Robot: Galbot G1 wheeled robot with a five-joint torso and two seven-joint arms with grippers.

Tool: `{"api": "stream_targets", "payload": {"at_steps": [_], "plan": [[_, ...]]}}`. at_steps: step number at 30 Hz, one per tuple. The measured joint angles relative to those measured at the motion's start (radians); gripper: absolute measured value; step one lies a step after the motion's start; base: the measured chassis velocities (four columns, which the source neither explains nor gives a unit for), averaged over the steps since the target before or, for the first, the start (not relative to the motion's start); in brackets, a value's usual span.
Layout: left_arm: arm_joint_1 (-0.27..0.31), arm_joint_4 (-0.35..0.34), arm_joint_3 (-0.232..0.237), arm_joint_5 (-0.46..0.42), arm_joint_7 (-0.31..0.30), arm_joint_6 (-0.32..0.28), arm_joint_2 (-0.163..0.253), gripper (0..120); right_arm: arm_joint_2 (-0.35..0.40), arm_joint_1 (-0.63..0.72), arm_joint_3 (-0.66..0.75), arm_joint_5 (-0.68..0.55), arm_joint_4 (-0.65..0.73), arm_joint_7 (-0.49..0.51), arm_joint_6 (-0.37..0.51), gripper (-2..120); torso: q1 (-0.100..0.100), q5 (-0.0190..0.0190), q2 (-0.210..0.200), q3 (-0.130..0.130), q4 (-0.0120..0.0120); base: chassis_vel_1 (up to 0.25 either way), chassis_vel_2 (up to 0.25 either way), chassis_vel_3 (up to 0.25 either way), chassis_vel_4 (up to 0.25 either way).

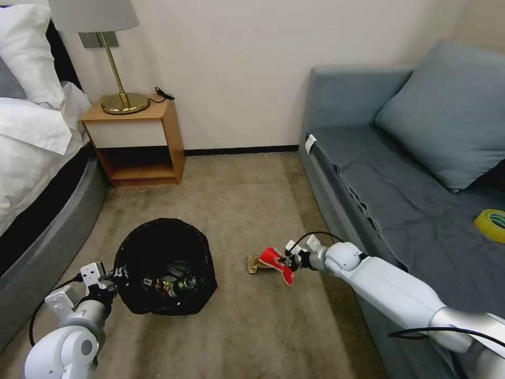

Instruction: Pick up the trash bin, then pick up the garbage on the floor and place it into the trash bin.

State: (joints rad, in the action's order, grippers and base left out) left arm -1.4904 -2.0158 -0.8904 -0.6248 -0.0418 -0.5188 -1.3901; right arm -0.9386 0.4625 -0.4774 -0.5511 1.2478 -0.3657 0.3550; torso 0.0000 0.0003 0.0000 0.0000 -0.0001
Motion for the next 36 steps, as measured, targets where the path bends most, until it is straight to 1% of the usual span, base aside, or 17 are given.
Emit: {"api": "stream_targets", "payload": {"at_steps": [2,3,4,8,9,11,12,13,15,17,19,21,25,27,29,32,36], "plan": [[-0.003,0.003,0.008,0.002,0.0,0.0,0.0,4,0.035,0.01,0.063,-0.04,0.112,0.041,0.02,0,0.0,-0.0003,0.0,0.0,0.0001,0.0,0.0,0.0,0.0],[-0.003,0.003,0.011,0.0,0.0,-0.001,0.0,4,0.046,0.012,0.082,-0.055,0.146,0.053,0.027,0,0.0,-0.0003,0.0,0.0,0.0001,0.0,0.0,0.0,0.0],[-0.003,0.003,0.011,0.0,0.0,-0.001,0.0,4,0.046,0.012,0.082,-0.055,0.146,0.053,0.027,0,0.0,-0.0003,0.0,0.0,0.0001,0.0,0.0,0.0,0.0],[-0.006,0.003,0.033,-0.007,-0.001,-0.011,-0.001,4,0.087,0.015,0.167,-0.154,0.332,0.122,0.037,0,0.0,-0.0005,0.0,0.0,-0.0001,0.0,0.0,0.0,0.0],[-0.006,0.003,0.033,-0.007,-0.001,-0.011,-0.001,4,0.087,0.015,0.167,-0.154,0.332,0.122,0.037,0,0.0,-0.0005,0.0,0.0,-0.0001,0.0,0.0,0.0,0.0],[-0.006,0.001,0.046,-0.014,-0.002,-0.019,-0.005,4,0.096,0.015,0.193,-0.224,0.464,0.168,0.037,0,0.0,-0.0004,0.0,0.0,0.0002,0.0,0.0,0.0,0.0],[-0.005,-0.001,0.051,-0.017,-0.002,-0.022,-0.006,4,0.097,0.015,0.194,-0.245,0.504,0.184,0.037,0,0.0,-0.0004,0.0,0.0,0.0,0.0,0.0,0.0,0.0],[-0.005,-0.001,0.051,-0.017,-0.002,-0.022,-0.006,4,0.097,0.015,0.194,-0.245,0.504,0.184,0.037,0,0.0,-0.0004,0.0,0.0,0.0,0.0,0.0,0.0,0.0],[-0.005,-0.006,0.064,-0.026,-0.007,-0.033,-0.007,4,0.096,0.011,0.177,-0.288,0.603,0.236,0.035,0,0.0,-0.0005,0.0,0.0,0.0,0.0,0.0,0.0,0.0],[-0.005,-0.008,0.067,-0.027,-0.007,-0.035,-0.007,4,0.095,0.009,0.167,-0.294,0.621,0.246,0.034,0,0.0,-0.0005,0.0,0.0,0.0,0.0,0.0,0.0,0.0],[-0.006,-0.016,0.082,-0.031,-0.013,-0.044,-0.006,4,0.077,-0.014,0.092,-0.303,0.682,0.29,0.033,0,0.0,-0.0004,0.0,0.0,0.0,0.0,0.0,0.0,0.0],[-0.007,-0.019,0.087,-0.032,-0.015,-0.046,-0.006,4,0.071,-0.021,0.073,-0.303,0.688,0.296,0.033,0,0.0,-0.0004,0.0,0.0,0.0001,0.0,0.0,0.0,0.0],[-0.013,-0.033,0.104,-0.034,-0.02,-0.052,-0.002,4,0.023,-0.07,-0.058,-0.277,0.681,0.309,0.02,0,0.0,-0.0004,0.0,0.0,0.0002,0.0,0.0,0.0,0.0],[-0.014,-0.034,0.106,-0.036,-0.02,-0.054,0.001,4,0.014,-0.076,-0.076,-0.27,0.673,0.309,0.017,0,0.0,-0.0005,0.0,0.0,0.0002,0.0,0.0,0.0,0.0],[-0.016,-0.036,0.109,-0.046,-0.021,-0.058,0.009,4,-0.011,-0.081,-0.118,-0.249,0.647,0.312,0.013,0,0.0,-0.0004,0.0,0.0,0.0002,0.0,0.0,0.0,0.0],[-0.016,-0.036,0.111,-0.055,-0.021,-0.061,0.016,4,-0.025,-0.081,-0.142,-0.235,0.632,0.312,0.009,0,0.0,-0.0004,0.0,0.0,0.0001,0.0,0.0,0.0,0.0],[-0.01,-0.026,0.111,-0.087,-0.022,-0.064,0.044,4,-0.058,-0.053,-0.183,-0.191,0.598,0.314,0.006,0,0.0,-0.0004,0.0,0.0,0.0001,0.0,0.0,0.0,0.0]]}}
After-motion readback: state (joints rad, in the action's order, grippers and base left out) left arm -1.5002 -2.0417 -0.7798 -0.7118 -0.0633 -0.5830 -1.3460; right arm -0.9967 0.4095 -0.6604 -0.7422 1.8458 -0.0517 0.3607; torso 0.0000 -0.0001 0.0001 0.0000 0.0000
